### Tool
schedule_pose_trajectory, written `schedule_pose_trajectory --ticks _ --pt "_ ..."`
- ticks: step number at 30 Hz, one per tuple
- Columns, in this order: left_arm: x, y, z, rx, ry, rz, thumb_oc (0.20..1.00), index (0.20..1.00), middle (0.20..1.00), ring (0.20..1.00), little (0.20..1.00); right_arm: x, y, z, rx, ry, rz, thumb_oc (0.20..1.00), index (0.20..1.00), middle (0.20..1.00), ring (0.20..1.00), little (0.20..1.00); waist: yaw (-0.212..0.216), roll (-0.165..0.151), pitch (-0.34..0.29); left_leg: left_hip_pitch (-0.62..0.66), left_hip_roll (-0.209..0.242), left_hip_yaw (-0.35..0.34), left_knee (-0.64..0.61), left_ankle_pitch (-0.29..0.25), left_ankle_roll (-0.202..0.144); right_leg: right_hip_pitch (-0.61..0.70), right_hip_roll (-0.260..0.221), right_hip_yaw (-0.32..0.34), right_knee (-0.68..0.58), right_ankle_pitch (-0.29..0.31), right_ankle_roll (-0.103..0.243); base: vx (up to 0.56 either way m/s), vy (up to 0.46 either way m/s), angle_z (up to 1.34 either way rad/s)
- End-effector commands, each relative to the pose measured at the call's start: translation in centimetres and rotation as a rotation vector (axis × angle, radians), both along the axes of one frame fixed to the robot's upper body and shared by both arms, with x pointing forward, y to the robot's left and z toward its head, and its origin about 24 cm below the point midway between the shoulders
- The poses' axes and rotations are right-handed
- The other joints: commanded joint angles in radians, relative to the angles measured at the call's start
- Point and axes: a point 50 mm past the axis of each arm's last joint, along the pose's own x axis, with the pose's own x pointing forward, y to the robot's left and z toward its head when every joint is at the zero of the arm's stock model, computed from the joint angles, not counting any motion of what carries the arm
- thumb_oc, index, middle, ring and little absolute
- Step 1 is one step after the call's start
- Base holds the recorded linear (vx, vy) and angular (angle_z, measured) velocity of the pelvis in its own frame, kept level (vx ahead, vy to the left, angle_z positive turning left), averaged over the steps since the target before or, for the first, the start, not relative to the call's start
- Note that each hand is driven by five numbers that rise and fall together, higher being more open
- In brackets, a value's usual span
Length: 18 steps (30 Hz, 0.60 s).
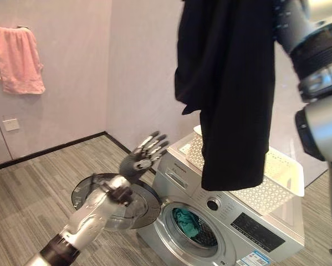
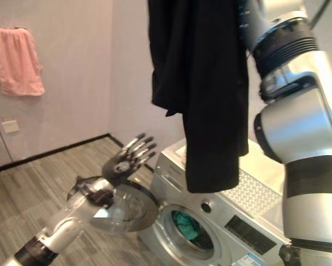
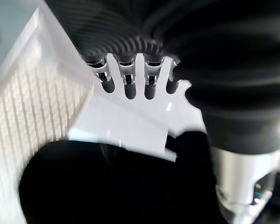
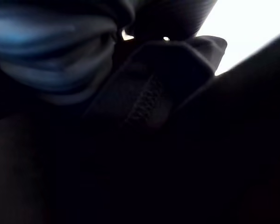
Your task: Grab the laundry basket,head to the washer,open it,put in the laundry and shut it.
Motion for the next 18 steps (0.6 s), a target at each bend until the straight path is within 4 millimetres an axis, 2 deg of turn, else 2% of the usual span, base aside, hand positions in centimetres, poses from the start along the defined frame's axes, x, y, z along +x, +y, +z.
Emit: schedule_pose_trajectory --ticks 1,4,10,18 --pt "1.1 -1.7 4.4 -0.080 -0.191 -0.048 1.000 1.000 1.000 1.000 1.000 -3.2 -0.8 4.3 0.056 -0.159 -0.073 0.200 0.200 0.200 0.200 0.200 -0.011 -0.006 0.005 0.061 -0.001 0.047 -0.015 -0.094 0.028 -0.010 -0.047 0.045 0.008 0.022 0.054 -0.03 -0.009 -0.21" --pt "1.0 -2.1 4.8 -0.082 -0.205 -0.073 1.000 1.000 1.000 1.000 1.000 -3.2 -0.7 4.3 0.055 -0.160 -0.073 0.200 0.200 0.200 0.200 0.200 -0.015 -0.001 0.005 0.062 0.000 0.051 -0.015 -0.095 0.028 -0.013 -0.047 0.050 0.008 0.024 0.055 -0.01 0.001 -0.10" --pt "-0.1 -2.9 5.9 -0.078 -0.267 -0.164 1.000 1.000 1.000 1.000 1.000 -2.6 -1.3 3.8 0.039 -0.132 -0.100 0.200 0.200 0.200 0.200 0.200 -0.029 0.027 0.009 0.066 -0.003 0.069 -0.015 -0.097 0.032 -0.024 -0.052 0.069 0.008 0.028 0.058 -0.01 0.022 -0.12" --pt "-0.7 -2.9 7.3 -0.128 -0.321 -0.183 1.000 1.000 1.000 1.000 1.000 -1.9 -3.0 3.3 0.057 -0.097 -0.133 0.200 0.200 0.200 0.200 0.200 -0.040 0.041 0.013 0.063 -0.009 0.072 -0.015 -0.097 0.034 -0.030 -0.058 0.072 0.008 0.032 0.060 0.00 0.000 0.00"
